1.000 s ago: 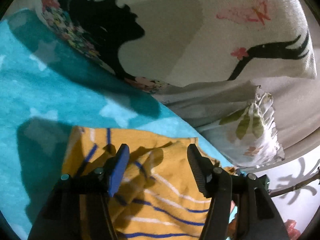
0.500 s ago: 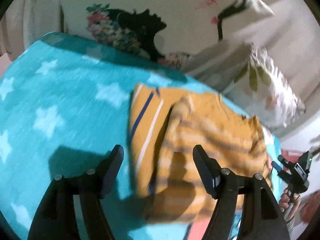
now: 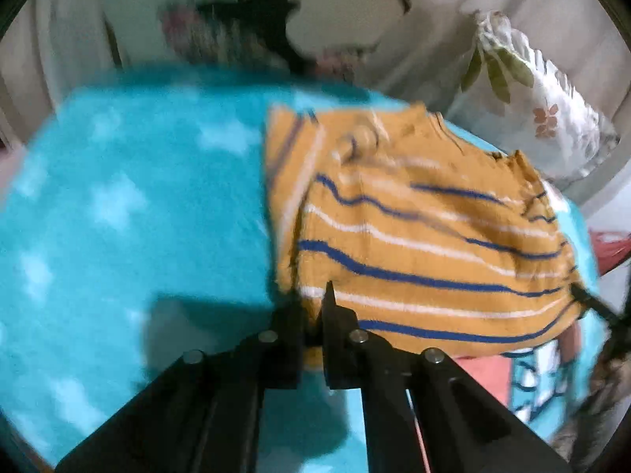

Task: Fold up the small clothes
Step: 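Press and smooth the folded sweater with the right tool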

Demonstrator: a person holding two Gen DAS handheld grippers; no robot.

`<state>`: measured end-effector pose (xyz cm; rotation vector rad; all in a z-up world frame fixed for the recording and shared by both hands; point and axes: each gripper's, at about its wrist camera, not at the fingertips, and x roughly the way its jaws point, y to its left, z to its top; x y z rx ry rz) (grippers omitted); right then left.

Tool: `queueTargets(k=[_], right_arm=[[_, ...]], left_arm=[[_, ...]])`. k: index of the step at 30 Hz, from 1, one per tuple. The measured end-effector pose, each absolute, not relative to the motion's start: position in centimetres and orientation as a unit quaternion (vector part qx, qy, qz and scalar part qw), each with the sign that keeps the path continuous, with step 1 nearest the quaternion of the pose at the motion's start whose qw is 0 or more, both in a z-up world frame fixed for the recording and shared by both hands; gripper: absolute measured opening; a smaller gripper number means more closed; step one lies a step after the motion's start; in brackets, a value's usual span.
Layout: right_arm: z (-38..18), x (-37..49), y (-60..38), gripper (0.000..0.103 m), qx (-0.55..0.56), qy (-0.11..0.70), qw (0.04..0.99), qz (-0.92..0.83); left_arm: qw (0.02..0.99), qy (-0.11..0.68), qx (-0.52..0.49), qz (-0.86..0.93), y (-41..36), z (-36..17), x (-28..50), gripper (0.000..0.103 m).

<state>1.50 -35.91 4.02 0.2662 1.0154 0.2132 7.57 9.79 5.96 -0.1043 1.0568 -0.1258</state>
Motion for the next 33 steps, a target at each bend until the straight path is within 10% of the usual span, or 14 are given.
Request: queueTargets(k=[12, 17, 22, 33], right_arm=[[8.0, -0.6, -37.2, 0.018, 0.028, 0.43, 0.901, 0.042], [11.5, 1.4, -33.4, 0.07, 0.01, 0.351, 0.933, 0.076], [9.0, 9.4, -28.4, 0.031, 0.011, 0.439, 0.891, 0.12], [4.7, 21.2, -28.7, 0.029, -0.02, 0.498, 0.867, -0.018]], left_arm=[[0.889, 0.455, -0.054, -0.012, 11.4, 8.0, 3.9, 0.047], [0.905, 0.403, -0.123, -0.064, 9.9, 8.8, 4.3, 0.074], [0.902, 0.409, -0.118, -0.073, 7.9, 5.9, 6.2, 0.074], [0.902, 0.388, -0.181, -0.06, 11.9, 1.7, 6.4, 0.084]])
